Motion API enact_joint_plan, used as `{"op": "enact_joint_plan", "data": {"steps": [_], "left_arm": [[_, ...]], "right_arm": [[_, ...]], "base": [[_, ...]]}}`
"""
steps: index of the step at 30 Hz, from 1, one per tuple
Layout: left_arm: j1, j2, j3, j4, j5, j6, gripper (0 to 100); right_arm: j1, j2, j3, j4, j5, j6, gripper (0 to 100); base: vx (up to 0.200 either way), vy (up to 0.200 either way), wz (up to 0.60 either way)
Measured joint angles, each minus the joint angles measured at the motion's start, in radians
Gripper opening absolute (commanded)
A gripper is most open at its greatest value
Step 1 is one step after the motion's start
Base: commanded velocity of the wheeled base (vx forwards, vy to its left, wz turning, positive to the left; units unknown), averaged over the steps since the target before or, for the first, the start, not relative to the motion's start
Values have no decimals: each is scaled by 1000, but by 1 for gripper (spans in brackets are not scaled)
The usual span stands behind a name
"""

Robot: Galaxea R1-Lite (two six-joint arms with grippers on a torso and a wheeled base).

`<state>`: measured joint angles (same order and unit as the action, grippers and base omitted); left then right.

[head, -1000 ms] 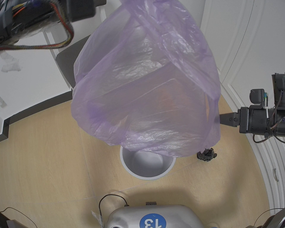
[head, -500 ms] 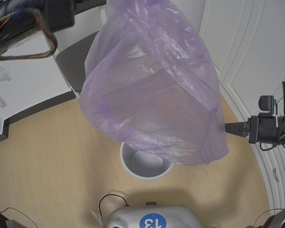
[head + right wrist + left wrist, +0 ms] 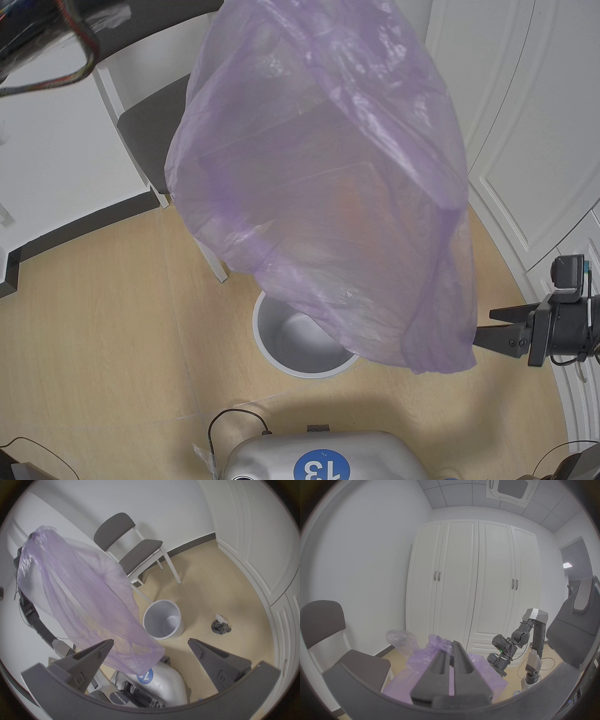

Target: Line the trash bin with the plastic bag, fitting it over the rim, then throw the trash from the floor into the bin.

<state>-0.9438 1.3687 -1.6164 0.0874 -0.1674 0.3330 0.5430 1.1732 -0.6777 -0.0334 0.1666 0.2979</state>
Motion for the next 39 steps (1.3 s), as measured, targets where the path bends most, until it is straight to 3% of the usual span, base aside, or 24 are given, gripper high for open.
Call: {"op": "enact_joint_plan", "data": {"steps": [3, 16, 39], "left_arm": [[-5, -1, -4, 0, 0, 0, 0], [-18, -12, 1, 3, 2, 0, 0], [-16, -17, 7, 1, 11, 0, 0]], "right_arm": [[49, -18, 21, -8, -48, 0, 100], [178, -40, 102, -122, -115, 3, 100], [304, -38, 122, -140, -148, -35, 100]], "base": [[0, 0, 0], [0, 0, 0], [0, 0, 0]]}}
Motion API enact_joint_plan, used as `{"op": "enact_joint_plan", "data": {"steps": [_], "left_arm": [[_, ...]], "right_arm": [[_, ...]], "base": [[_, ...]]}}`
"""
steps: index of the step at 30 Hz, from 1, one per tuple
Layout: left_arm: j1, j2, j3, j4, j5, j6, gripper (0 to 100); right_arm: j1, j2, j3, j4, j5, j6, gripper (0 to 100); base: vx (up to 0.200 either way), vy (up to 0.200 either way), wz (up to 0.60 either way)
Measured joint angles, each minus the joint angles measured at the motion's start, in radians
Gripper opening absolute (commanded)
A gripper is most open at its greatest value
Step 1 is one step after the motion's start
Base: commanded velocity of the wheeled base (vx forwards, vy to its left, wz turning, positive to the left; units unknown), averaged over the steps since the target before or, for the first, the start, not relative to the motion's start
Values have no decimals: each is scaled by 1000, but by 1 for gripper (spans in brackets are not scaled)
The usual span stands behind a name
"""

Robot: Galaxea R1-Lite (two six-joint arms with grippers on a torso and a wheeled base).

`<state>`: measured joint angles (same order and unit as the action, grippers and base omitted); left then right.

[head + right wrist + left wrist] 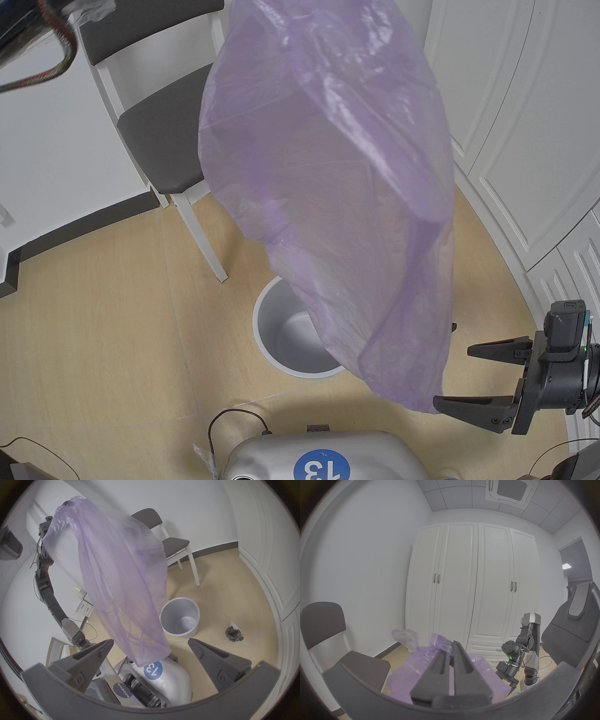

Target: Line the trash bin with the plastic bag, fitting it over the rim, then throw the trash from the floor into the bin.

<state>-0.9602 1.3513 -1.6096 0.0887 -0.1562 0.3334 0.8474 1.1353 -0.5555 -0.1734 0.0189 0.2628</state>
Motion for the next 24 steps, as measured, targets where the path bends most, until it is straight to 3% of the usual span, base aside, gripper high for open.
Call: {"op": "enact_joint_plan", "data": {"steps": [9, 24], "left_arm": [[-1, 3, -2, 1, 0, 1, 0], [6, -35, 53, 9, -1, 1, 0]], "right_arm": [[3, 8, -16, -110, -1, -6, 100], [-147, 16, -144, -130, 9, -10, 100]], "base": [[0, 0, 0], [0, 0, 0]]}}
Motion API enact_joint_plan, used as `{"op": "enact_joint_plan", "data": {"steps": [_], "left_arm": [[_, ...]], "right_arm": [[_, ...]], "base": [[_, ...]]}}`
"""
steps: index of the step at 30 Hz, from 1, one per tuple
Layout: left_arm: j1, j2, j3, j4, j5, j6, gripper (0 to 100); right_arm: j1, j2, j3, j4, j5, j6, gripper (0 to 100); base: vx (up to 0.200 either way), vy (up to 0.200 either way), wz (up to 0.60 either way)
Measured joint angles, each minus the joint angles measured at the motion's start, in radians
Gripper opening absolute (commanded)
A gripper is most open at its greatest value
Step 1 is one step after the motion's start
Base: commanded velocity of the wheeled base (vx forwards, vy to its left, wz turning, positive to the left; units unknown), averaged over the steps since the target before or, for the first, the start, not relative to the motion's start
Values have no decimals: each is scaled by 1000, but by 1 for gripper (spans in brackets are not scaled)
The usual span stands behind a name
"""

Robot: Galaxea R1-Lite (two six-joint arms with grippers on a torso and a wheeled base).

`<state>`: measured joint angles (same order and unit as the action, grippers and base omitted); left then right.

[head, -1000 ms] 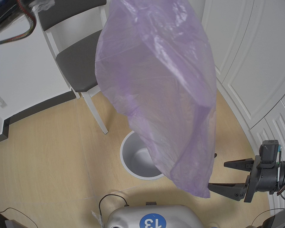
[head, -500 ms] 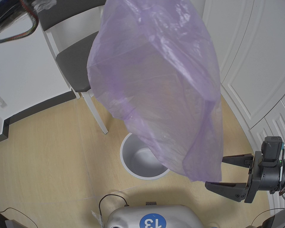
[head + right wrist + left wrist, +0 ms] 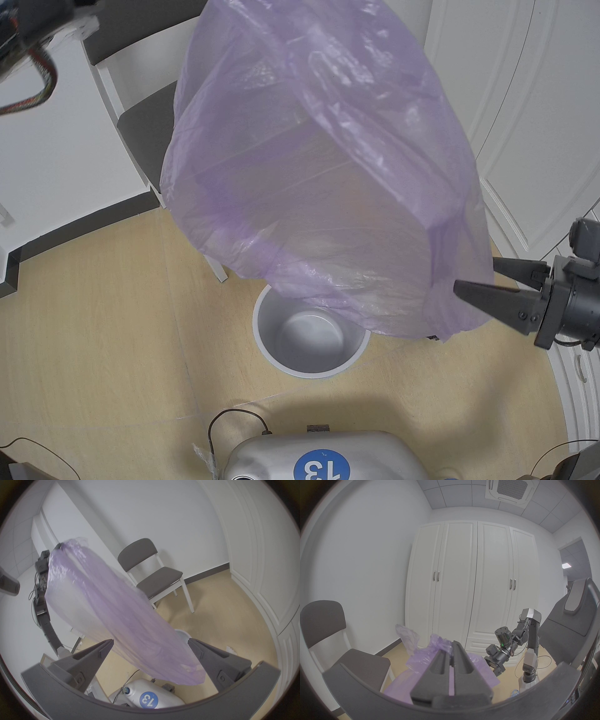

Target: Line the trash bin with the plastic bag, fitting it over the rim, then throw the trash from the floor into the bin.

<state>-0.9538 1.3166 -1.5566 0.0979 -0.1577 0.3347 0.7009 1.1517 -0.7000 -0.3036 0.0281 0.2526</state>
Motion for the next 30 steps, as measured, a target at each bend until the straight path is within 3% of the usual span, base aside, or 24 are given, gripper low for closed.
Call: {"op": "enact_joint_plan", "data": {"steps": [8, 17, 30], "left_arm": [[11, -11, 75, 17, -14, 20, 0], [7, -24, 85, 227, -81, 87, 0], [9, 8, 46, 219, -87, 94, 0]], "right_arm": [[-48, -22, -16, 0, 2, -1, 100], [-67, -28, -29, 0, 6, -2, 100], [123, -16, -46, 2, 2, -2, 100]], "base": [[0, 0, 0], [0, 0, 0], [0, 0, 0]]}}
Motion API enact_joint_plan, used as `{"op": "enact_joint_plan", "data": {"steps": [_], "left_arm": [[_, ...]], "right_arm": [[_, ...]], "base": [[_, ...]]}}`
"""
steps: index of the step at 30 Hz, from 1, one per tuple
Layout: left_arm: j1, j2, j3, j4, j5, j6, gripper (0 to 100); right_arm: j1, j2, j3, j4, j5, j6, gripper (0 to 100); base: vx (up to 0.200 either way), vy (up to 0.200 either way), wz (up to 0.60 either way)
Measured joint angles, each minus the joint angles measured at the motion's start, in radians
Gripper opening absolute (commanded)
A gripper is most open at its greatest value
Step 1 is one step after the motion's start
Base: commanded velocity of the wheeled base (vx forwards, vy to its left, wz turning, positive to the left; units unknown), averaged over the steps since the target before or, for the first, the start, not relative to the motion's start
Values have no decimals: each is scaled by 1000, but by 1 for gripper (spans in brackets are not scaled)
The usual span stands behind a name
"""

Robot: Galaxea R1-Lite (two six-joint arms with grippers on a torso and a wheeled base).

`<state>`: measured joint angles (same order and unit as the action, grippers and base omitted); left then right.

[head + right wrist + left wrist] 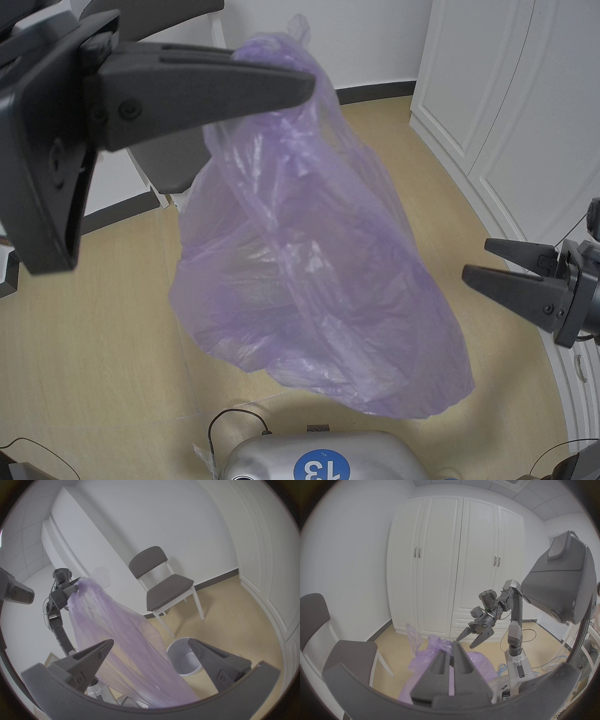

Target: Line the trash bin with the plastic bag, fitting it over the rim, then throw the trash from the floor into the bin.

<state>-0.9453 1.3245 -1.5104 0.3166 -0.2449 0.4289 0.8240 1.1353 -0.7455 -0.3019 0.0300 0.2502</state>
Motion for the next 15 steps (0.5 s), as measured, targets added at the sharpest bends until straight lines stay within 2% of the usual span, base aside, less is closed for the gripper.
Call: {"op": "enact_joint_plan", "data": {"steps": [6, 15], "left_arm": [[1, 19, -22, -5, 5, 0, 0], [2, 32, -39, -33, 9, 0, 0]], "right_arm": [[65, -9, 21, 6, -5, -2, 100], [104, -11, 68, 13, 5, -3, 100]], "base": [[0, 0, 0], [0, 0, 0]]}}
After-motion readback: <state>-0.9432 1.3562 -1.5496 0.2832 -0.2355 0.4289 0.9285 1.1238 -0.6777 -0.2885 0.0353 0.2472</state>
